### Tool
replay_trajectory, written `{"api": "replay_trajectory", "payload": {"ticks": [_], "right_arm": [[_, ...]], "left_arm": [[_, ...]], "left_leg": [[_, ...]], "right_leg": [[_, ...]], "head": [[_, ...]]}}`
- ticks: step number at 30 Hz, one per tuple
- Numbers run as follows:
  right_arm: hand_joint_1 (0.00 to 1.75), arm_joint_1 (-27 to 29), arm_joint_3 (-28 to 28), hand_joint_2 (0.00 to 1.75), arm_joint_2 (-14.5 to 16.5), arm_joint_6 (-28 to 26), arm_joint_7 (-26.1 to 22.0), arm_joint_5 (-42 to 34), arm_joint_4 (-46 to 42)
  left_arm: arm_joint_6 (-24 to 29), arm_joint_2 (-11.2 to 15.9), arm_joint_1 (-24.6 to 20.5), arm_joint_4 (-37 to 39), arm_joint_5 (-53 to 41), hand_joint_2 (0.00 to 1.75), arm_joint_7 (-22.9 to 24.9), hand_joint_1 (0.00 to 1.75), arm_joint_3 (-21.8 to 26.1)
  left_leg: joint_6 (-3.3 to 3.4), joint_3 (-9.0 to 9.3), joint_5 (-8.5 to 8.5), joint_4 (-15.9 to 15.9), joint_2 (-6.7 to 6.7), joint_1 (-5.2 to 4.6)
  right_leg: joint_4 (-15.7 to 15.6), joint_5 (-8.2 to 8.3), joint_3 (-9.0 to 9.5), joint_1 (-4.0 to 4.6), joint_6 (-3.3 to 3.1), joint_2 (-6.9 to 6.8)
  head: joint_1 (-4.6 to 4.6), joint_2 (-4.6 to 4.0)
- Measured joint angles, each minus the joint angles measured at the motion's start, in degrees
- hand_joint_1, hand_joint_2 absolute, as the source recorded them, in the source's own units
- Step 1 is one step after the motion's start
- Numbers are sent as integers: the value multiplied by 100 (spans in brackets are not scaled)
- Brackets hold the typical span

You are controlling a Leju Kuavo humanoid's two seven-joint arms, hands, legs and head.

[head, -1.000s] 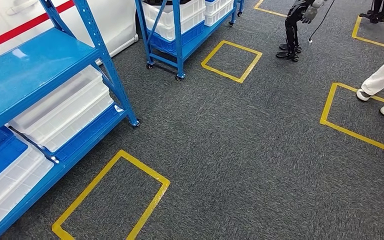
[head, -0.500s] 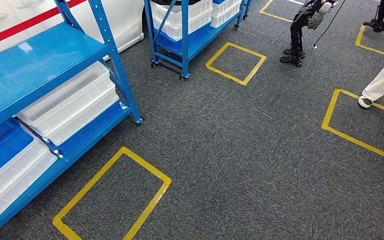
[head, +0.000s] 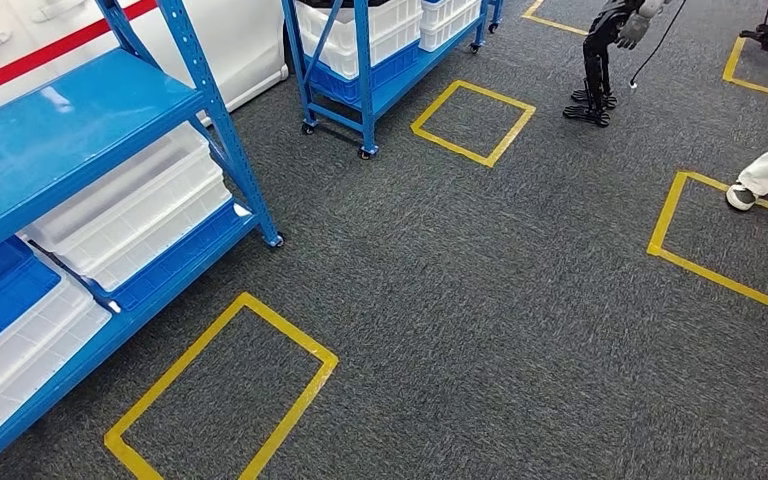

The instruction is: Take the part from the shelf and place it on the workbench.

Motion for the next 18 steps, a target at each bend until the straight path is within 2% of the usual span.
{"api": "replay_trajectory", "payload": {"ticks": [1,2,3,4,5,6,7,9,11,12,14,15,16,18], "right_arm": [[0,3,-4,0,-5,0,0,-2,0],[0,4,-10,0,-10,1,0,-3,0],[0,5,-14,0,-13,1,1,-1,0],[0,9,-17,0,-15,-1,2,9,0],[0,13,-19,0,-16,-3,3,28,0],[0,18,-20,0,-20,-5,8,53,0],[0,23,-20,0,-25,-7,12,77,0],[0,18,-21,0,-40,-13,20,111,0],[0,14,-21,0,-53,-22,20,135,1],[0,14,-21,0,-61,-27,21,147,1],[0,15,-23,0,-83,-27,23,169,4],[0,15,-24,0,-95,-27,24,177,6],[0,15,-25,0,-106,-27,25,184,8],[0,19,-25,0,-117,-28,26,188,10]], "left_arm": [[-6,1,11,0,4,0,-4,0,1],[-15,1,21,0,10,0,-10,0,2],[-25,2,27,0,17,0,-19,0,3],[-32,3,27,0,26,0,-32,0,3],[-38,2,12,0,37,0,-50,0,3],[-40,0,-6,0,48,0,-70,0,3],[-39,-3,-20,0,57,0,-86,0,3],[-35,-9,-15,0,62,0,-98,0,3],[-32,-13,5,0,60,0,-92,0,3],[-32,-15,6,0,60,0,-88,0,3],[-32,-11,5,0,60,0,-79,0,3],[-32,-11,8,0,60,0,-74,0,3],[-33,-11,14,0,60,0,-70,0,3],[-34,-14,22,0,60,0,-65,0,3]], "left_leg": [[25,-17,63,25,0,-7],[59,84,234,-190,3,-19],[102,272,468,-583,36,-41],[147,474,649,-1000,130,-78],[184,633,769,-1347,214,-116],[211,720,815,-1554,283,-148],[225,742,799,-1631,308,-171],[253,754,824,-1693,209,-155],[302,797,870,-1767,119,-115],[322,815,890,-1795,77,-98],[336,806,898,-1799,-18,-98],[335,806,898,-1797,-72,-98],[332,811,896,-1796,-131,-97],[324,826,890,-1792,-232,-93]], "right_leg": [[1,-5,15,21,-8,-1],[3,-12,38,38,-13,-6],[4,-21,68,51,-18,-24],[5,-33,96,64,-15,-44],[11,-47,110,77,-1,-68],[13,-59,116,85,19,-105],[12,-68,118,91,46,-140],[8,-94,138,91,102,-226],[185,-244,87,83,172,-172],[432,-396,-24,67,208,-109],[1143,-733,-388,21,258,-18],[1417,-802,-538,-1,276,-9],[1521,-765,-609,-20,289,-4],[1312,-518,-541,-48,301,13]], "head": [[0,0],[0,0],[0,0],[1,0],[1,0],[1,0],[2,0],[2,0],[2,0],[3,0],[2,0],[2,0],[2,0],[2,0]]}}
